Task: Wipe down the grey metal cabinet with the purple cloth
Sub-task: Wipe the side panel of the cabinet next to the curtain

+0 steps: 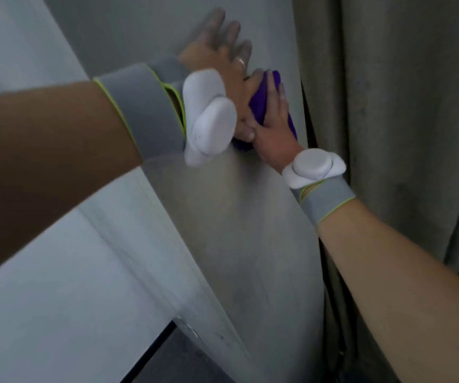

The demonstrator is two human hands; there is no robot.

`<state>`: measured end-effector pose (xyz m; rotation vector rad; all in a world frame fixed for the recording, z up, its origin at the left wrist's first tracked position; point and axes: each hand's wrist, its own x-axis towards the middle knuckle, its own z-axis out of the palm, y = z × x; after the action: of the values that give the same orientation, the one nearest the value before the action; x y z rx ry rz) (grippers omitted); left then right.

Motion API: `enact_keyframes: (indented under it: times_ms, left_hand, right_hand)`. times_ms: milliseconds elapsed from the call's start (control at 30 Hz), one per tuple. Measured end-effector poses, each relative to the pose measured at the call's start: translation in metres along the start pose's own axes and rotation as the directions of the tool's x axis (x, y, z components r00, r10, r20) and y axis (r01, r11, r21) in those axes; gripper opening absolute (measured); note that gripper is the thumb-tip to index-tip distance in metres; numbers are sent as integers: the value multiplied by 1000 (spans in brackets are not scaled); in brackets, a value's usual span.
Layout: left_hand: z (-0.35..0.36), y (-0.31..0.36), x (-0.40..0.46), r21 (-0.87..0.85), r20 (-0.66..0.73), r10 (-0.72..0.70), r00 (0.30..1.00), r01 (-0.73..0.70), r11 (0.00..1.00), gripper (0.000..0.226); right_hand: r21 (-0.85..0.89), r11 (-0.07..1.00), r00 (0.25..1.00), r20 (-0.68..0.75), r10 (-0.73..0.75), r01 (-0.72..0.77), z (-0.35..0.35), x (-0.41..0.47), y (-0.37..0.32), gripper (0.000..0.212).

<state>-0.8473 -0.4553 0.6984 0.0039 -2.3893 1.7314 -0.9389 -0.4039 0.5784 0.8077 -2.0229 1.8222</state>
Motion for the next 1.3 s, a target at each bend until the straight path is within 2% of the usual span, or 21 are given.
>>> enact_keyframes:
  times_ms: [67,233,367,433,567,667,733,867,1000,1100,1300]
  left_hand:
    - [1,-3,5,-12,30,-10,999,10,1000,104]
    - [5,39,21,7,96,77,992,-78,997,102]
    - [16,70,26,27,130,140,982,-145,989,76]
    - [23,94,27,32,130,203,970,-209,977,69]
    - [45,125,18,59,151,265,952,-277,959,80]
    - [55,134,8,124,115,268,957,-281,952,100]
    - [59,135,4,159,86,269,959,-280,947,101]
    - [58,135,-6,164,100,272,957,-286,944,78]
    - [58,134,-27,124,122,270,955,-285,951,79]
    - [51,132,-45,57,137,255,957,-265,963,68]
    - [55,109,-86,-30,52,273,961,-272,962,63]
  right_hand:
    - [-14,1000,1000,-4,-1,1,0,-2,2,80]
    - [-21,998,998,24,66,-65,-3,-13,38,81]
    - [7,995,994,44,102,-103,7,-44,71,86]
    - [31,985,985,43,168,-169,11,-64,96,87]
    - [81,960,964,36,264,-266,24,-95,137,85]
    - [92,928,932,45,359,-362,32,-122,163,84]
    - [79,900,903,52,426,-429,38,-147,179,82]
    - [99,840,846,94,525,-533,50,-183,191,79]
    - [103,867,873,70,483,-488,64,-198,168,76]
    - [95,898,902,84,422,-429,73,-210,140,80]
    - [79,957,960,56,275,-279,84,-220,72,81]
